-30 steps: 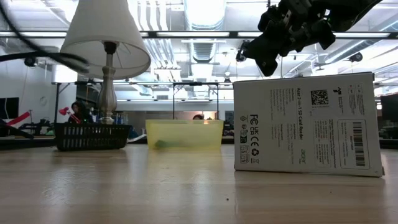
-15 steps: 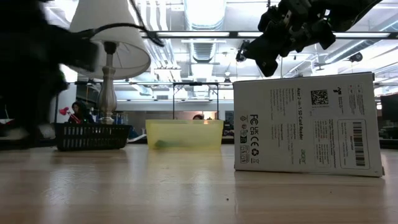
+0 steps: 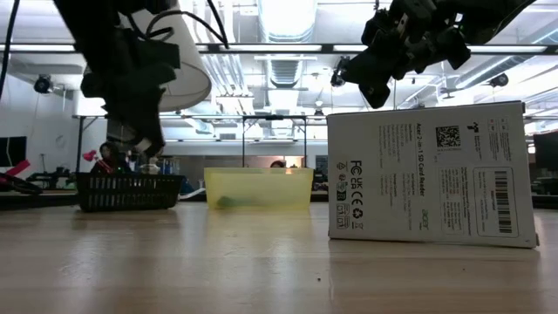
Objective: Pick and place items into bin
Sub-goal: Put the black charger adapter into the black bin, then put the left white box into the blue bin
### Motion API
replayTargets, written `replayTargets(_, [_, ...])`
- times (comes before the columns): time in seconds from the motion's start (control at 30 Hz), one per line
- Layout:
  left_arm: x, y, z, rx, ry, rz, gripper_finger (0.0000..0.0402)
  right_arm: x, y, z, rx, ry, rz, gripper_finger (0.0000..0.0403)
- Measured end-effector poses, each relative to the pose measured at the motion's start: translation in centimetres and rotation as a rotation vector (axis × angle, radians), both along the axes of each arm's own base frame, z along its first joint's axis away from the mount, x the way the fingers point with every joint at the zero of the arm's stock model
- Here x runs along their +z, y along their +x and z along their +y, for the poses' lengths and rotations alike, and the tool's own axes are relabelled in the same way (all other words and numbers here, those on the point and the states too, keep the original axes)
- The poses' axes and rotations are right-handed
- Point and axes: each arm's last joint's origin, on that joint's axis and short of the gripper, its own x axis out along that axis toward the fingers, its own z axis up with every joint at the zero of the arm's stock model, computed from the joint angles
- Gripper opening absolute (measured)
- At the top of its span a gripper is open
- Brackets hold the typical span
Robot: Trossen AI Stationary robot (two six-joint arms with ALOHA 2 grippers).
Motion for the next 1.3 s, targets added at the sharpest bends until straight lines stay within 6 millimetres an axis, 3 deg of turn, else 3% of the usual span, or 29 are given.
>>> replayTargets(0.2, [0.6, 0.0, 2.5, 0.121, 0.087, -0.03, 0.0127, 0.0, 0.0, 0.0, 0.0, 0.0, 0.0, 0.0077])
replayTargets(0.43, [-1.1, -0.2, 5.0, 0.221, 0.109, 0.052, 0.0127, 0.0, 0.0, 0.0, 0.0, 0.0, 0.0, 0.0077])
replayTargets(0.7, [-2.0, -0.3, 6.2, 0.253, 0.119, 0.105, 0.0129, 0.0, 0.0, 0.0, 0.0, 0.0, 0.0, 0.0077])
replayTargets(1.0, [-2.1, -0.4, 6.3, 0.252, 0.117, 0.113, 0.0298, 0.0, 0.0, 0.0, 0.0, -0.001, 0.0, 0.0077])
replayTargets(1.13, [-1.6, -0.2, 6.3, 0.252, 0.106, 0.089, 0.0308, 0.0, 0.0, 0.0, 0.0, -0.001, 0.0, 0.0077])
replayTargets(1.3, [1.1, 0.8, 5.9, 0.181, 0.094, -0.043, 0.0278, 0.0, 0.0, 0.0, 0.0, -0.001, 0.0, 0.0077])
